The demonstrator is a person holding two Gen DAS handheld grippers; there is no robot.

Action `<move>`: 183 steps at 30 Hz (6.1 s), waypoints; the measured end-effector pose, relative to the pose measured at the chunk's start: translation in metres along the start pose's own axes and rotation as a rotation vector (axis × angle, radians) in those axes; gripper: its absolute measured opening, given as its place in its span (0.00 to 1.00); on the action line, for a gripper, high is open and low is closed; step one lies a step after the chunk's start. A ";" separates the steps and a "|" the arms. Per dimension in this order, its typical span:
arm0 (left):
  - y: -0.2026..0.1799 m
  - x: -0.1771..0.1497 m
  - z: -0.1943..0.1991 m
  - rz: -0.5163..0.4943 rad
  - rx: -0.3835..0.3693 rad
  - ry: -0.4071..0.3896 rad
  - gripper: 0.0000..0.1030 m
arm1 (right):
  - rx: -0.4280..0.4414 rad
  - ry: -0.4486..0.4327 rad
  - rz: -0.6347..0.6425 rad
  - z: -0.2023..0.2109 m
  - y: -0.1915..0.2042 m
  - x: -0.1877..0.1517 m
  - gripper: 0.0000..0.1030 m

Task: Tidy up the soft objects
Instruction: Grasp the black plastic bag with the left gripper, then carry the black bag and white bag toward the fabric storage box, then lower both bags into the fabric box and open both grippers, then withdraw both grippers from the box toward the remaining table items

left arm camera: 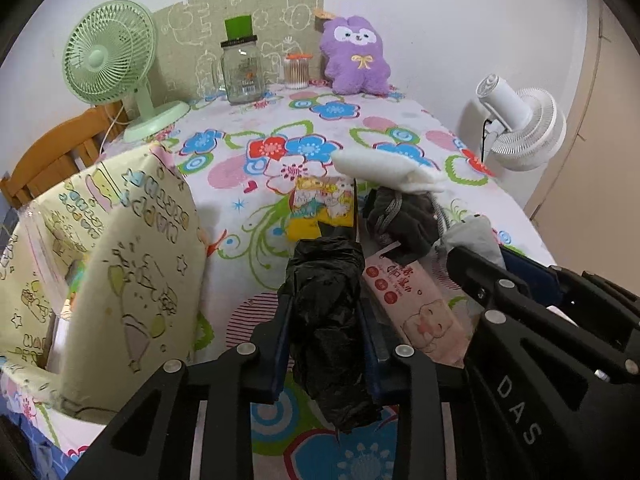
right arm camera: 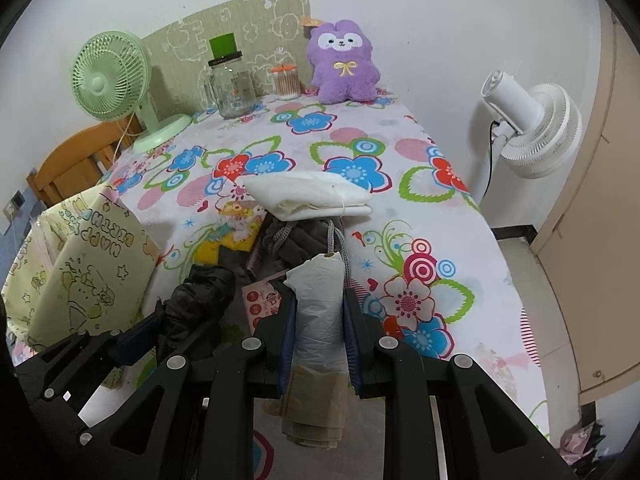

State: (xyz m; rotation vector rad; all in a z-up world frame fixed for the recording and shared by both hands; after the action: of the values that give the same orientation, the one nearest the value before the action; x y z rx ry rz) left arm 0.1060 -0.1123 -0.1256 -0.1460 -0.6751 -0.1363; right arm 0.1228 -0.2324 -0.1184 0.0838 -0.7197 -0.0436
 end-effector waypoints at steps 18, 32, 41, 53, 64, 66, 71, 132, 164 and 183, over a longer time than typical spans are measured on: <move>-0.007 0.020 0.049 -0.055 0.000 -0.087 0.29 | 0.010 -0.104 -0.025 0.053 -0.003 0.016 0.25; -0.006 0.039 0.080 -0.106 -0.013 -0.146 0.29 | 0.008 -0.149 -0.023 0.085 0.003 0.038 0.24; 0.006 0.049 0.092 -0.123 -0.028 -0.163 0.29 | 0.012 -0.178 -0.015 0.096 0.017 0.048 0.24; 0.029 0.056 0.097 -0.122 -0.027 -0.170 0.29 | 0.037 -0.174 -0.014 0.096 0.044 0.058 0.24; 0.056 0.057 0.102 -0.099 -0.018 -0.181 0.29 | 0.047 -0.176 0.022 0.096 0.073 0.064 0.24; 0.062 0.056 0.103 -0.092 -0.014 -0.181 0.29 | 0.047 -0.176 0.031 0.095 0.079 0.065 0.24; 0.074 0.055 0.105 -0.073 -0.007 -0.185 0.29 | 0.054 -0.176 0.049 0.094 0.094 0.065 0.24; 0.210 0.013 0.071 0.137 0.065 -0.032 0.82 | 0.228 -0.023 0.253 0.019 0.240 0.047 0.24; 0.177 0.029 0.093 0.100 0.055 -0.103 0.99 | 0.196 -0.065 0.210 0.047 0.205 0.057 0.76; 0.133 0.037 0.125 0.062 0.046 -0.210 1.00 | 0.141 -0.177 0.154 0.092 0.159 0.061 0.90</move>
State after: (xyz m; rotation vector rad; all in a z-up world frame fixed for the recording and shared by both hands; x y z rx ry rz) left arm 0.0813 0.0375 -0.0179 -0.1383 -0.8818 -0.0463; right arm 0.1098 -0.0843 0.0047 0.1607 -0.9042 0.1491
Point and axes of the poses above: each gripper's, at about its wrist camera, not at the fingertips, and z roughly against the way its jaws point, y to its left, x to its top, the point moved 2 cm from there along -z, roughly the way its jaws point, and after that the axes turned 8 degrees about -x, right-handed, at the moved point
